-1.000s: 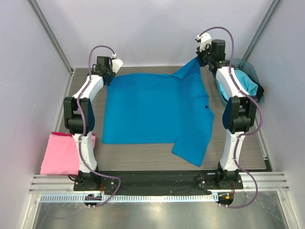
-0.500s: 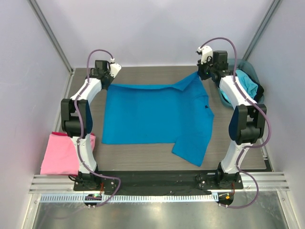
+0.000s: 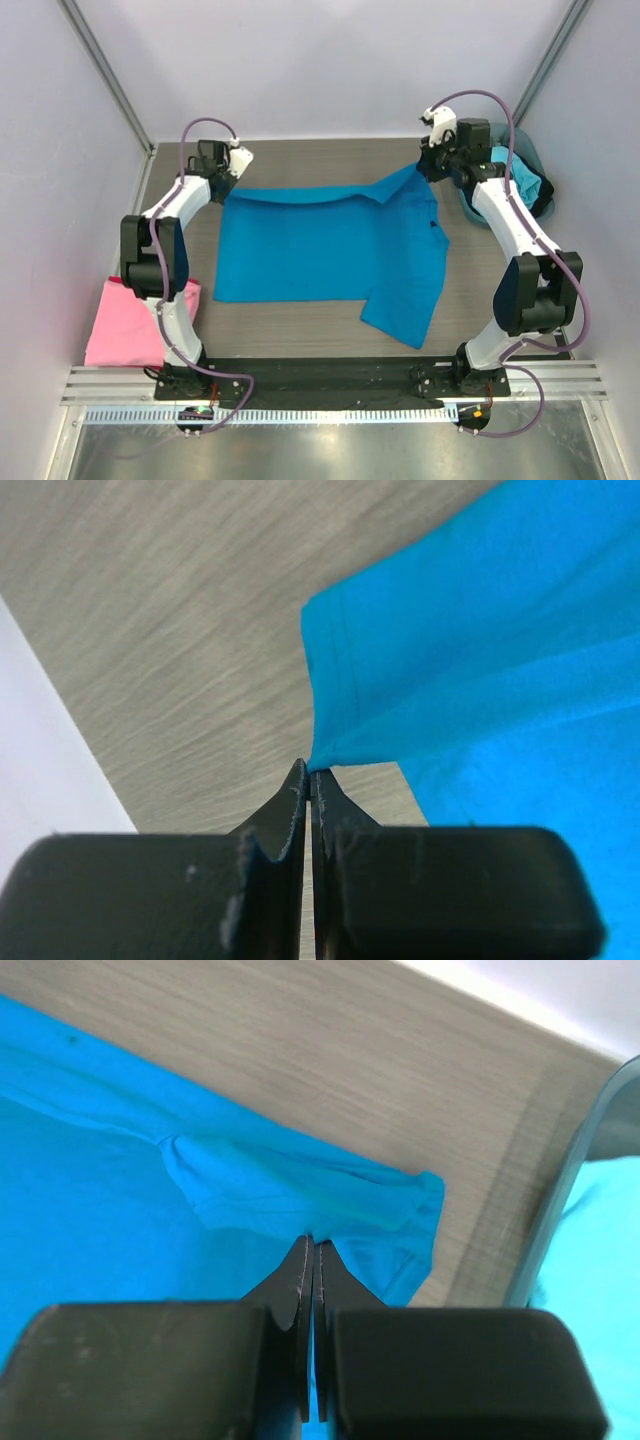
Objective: Fold and stack the t-shirts
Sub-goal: Fold the tshirt
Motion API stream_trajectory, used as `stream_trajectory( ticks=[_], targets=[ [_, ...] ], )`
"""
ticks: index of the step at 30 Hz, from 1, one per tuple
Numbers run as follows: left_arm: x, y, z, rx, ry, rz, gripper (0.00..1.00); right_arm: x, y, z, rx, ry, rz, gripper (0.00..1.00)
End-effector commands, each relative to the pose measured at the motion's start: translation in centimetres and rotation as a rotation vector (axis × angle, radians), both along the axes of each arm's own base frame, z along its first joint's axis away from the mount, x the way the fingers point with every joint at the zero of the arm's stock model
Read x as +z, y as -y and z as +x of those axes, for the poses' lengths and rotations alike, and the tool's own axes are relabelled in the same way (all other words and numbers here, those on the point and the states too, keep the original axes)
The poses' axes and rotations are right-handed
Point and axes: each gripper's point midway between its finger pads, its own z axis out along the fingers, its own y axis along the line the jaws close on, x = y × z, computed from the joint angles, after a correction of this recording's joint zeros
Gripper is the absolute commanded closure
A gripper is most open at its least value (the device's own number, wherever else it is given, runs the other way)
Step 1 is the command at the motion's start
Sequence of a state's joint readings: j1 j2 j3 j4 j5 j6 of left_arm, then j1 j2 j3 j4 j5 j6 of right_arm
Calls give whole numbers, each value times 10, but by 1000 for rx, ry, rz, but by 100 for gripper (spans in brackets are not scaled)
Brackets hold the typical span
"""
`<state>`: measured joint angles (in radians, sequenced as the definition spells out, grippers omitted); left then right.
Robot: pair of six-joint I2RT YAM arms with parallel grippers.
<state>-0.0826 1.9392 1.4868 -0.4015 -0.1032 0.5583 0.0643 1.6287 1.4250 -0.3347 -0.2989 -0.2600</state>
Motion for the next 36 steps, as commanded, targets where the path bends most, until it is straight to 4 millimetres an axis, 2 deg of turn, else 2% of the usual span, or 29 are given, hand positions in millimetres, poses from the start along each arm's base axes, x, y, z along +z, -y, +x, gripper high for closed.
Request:
stream_trajectory(
  ticks=[1, 7, 14, 19, 20, 21, 22, 23, 24, 25, 28, 29, 30, 31, 32, 33, 35, 36],
  targets=[
    [19, 0, -2, 4, 51, -34, 100, 6, -7, -15, 11, -3, 33, 99],
    [0, 1, -23, 3, -11, -39, 100, -6, -5, -27, 13, -34, 25, 99],
    [-14, 4, -40, 6, -58, -65, 100, -16, -3, -38, 20, -58, 4, 99],
    [-23, 5, -48, 18, -91, -71, 99, -34, -6, -51, 46, -121, 4, 99],
    [-23, 4, -50, 24, -96, -64, 94, -38, -7, -55, 55, -142, 6, 95],
    [-19, 3, -53, 29, -106, -62, 87, -39, -9, -59, 68, -158, 7, 81],
    [-14, 2, -55, 33, -105, -64, 76, -37, -11, -65, 80, -177, 7, 76],
    [-10, 0, -59, 43, -109, -85, 72, -32, -10, -65, 78, -173, 7, 72],
    [10, 1, -59, 45, -64, -104, 69, -27, -9, -64, 74, -162, 1, 69],
    [20, 0, -58, 49, -41, -116, 62, -13, -6, -60, 69, -121, -9, 68],
    [48, 2, -47, 40, 39, -134, 55, 4, 0, -45, 47, -67, -41, 66],
    [51, 3, -42, 45, 47, -136, 55, -7, 4, -36, 35, -86, -51, 66],
    [54, 0, -35, 72, 62, -134, 55, -5, 9, -27, 12, -80, -56, 66],
    [50, -1, -20, 89, 56, -133, 54, -8, 15, -19, -5, -88, -53, 66],
    [48, -1, -17, 100, 29, -132, 54, -27, 18, -8, -19, -135, -47, 66],
    [42, 0, -11, 116, 0, -141, 54, -21, 20, 4, -32, -118, -43, 65],
    [31, -2, 5, 157, -61, -143, 55, -36, 25, 18, -52, -161, -45, 65],
    [26, -2, 9, 175, -78, -154, 55, -64, 29, 28, -63, -225, -45, 64]
  ],
)
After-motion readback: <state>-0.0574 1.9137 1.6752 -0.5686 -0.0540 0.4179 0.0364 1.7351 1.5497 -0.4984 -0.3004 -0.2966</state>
